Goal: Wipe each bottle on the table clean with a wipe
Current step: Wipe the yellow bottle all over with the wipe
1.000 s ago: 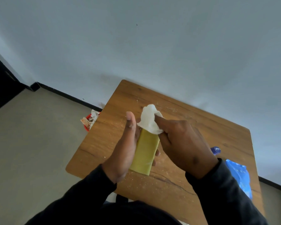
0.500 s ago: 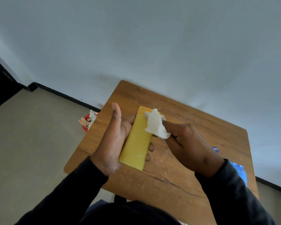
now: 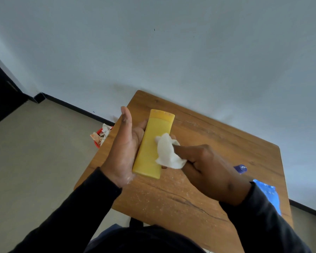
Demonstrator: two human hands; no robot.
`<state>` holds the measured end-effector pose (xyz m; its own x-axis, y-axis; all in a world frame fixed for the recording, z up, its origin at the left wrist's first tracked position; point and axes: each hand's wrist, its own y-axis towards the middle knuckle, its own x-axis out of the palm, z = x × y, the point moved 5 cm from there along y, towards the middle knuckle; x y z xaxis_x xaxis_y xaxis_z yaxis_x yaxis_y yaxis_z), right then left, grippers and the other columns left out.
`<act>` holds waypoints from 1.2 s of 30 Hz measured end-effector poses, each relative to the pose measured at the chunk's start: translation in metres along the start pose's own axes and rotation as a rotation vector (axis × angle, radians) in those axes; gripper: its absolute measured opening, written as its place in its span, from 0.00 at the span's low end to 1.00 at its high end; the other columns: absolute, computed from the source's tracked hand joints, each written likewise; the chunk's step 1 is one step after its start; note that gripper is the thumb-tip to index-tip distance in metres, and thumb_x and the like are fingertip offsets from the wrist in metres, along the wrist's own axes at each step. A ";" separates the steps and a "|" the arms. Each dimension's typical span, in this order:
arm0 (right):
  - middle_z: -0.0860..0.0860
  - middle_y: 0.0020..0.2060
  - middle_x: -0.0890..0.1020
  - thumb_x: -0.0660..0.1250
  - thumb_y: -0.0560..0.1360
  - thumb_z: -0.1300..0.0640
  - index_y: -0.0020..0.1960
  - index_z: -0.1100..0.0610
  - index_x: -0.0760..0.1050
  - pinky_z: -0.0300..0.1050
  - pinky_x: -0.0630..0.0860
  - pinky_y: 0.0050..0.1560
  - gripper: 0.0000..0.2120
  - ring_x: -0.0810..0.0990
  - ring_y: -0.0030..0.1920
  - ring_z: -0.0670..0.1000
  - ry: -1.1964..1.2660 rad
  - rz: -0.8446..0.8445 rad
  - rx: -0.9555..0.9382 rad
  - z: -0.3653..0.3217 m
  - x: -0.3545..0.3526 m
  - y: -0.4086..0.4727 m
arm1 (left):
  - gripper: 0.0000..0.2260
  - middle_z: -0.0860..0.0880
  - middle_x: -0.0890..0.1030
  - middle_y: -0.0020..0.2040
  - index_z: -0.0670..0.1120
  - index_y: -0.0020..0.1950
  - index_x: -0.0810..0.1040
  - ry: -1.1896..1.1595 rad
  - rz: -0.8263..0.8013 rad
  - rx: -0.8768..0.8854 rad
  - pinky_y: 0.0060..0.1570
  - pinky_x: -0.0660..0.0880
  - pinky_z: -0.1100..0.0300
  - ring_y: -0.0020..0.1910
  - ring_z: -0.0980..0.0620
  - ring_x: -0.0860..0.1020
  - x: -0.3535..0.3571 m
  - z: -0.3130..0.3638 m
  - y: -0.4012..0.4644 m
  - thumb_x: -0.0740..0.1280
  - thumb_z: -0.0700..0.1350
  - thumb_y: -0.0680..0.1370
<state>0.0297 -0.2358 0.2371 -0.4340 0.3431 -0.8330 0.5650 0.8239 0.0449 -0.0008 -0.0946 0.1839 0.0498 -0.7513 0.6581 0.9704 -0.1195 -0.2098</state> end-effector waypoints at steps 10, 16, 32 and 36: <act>0.40 0.29 0.74 0.57 0.78 0.59 0.48 0.47 0.75 0.37 0.64 0.28 0.10 0.72 0.27 0.48 -0.108 0.029 0.038 -0.009 0.002 -0.002 | 0.43 0.39 0.82 0.56 0.48 0.72 0.74 0.059 -0.021 -0.010 0.39 0.80 0.50 0.45 0.42 0.82 0.004 -0.010 -0.006 0.41 0.75 0.74; 0.47 0.26 0.69 0.58 0.76 0.58 0.44 0.47 0.67 0.51 0.66 0.25 0.06 0.68 0.25 0.51 -0.104 0.196 0.110 0.007 -0.012 0.002 | 0.41 0.39 0.81 0.55 0.50 0.70 0.75 0.113 0.002 0.023 0.39 0.80 0.49 0.41 0.43 0.80 0.006 -0.008 -0.007 0.40 0.73 0.75; 0.49 0.32 0.79 0.56 0.76 0.54 0.57 0.45 0.72 0.44 0.68 0.28 0.12 0.75 0.28 0.54 -0.232 0.167 0.099 0.000 -0.008 0.004 | 0.43 0.38 0.81 0.55 0.50 0.72 0.74 0.105 -0.009 -0.010 0.40 0.79 0.49 0.42 0.42 0.80 0.002 -0.007 -0.009 0.40 0.75 0.73; 0.47 0.28 0.75 0.56 0.76 0.56 0.55 0.48 0.76 0.40 0.62 0.28 0.14 0.72 0.25 0.50 -0.212 0.135 0.067 0.004 -0.017 0.005 | 0.46 0.38 0.80 0.54 0.47 0.72 0.74 0.030 -0.059 -0.035 0.37 0.79 0.51 0.41 0.42 0.79 0.007 -0.006 -0.008 0.39 0.76 0.73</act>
<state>0.0426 -0.2389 0.2492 -0.1988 0.3402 -0.9191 0.6565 0.7426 0.1329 -0.0093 -0.1025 0.1855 -0.0148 -0.7613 0.6482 0.9626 -0.1863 -0.1968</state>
